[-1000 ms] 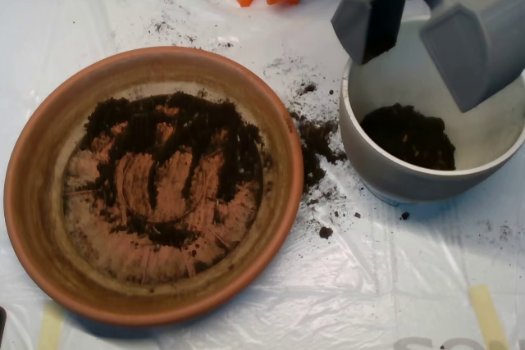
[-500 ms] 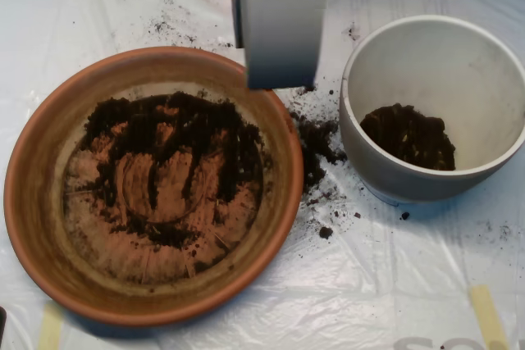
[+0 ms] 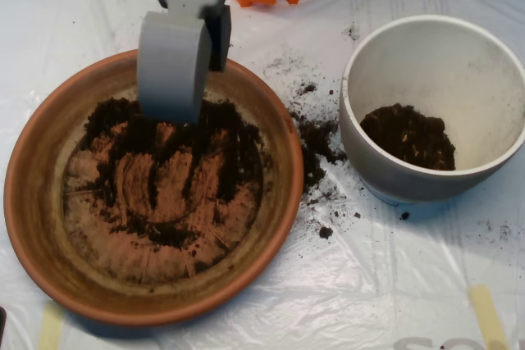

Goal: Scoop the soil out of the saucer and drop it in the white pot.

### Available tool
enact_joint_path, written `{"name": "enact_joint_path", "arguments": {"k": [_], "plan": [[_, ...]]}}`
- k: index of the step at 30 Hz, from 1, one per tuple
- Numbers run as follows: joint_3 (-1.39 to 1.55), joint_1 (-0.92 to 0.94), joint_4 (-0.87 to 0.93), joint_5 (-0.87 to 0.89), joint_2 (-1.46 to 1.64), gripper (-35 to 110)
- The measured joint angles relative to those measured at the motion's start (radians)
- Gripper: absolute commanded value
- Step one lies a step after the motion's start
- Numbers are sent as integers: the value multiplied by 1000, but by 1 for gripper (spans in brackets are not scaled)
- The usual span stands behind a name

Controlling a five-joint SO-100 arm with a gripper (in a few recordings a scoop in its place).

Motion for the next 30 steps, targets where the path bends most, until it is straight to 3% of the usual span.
{"name": "enact_joint_path", "arguments": {"k": [13, 23, 30], "plan": [[270, 18, -215, -12, -54, 48], [17, 14, -135, -86, -525, 49], [-60, -28, -132, -215, -658, 49]]}}
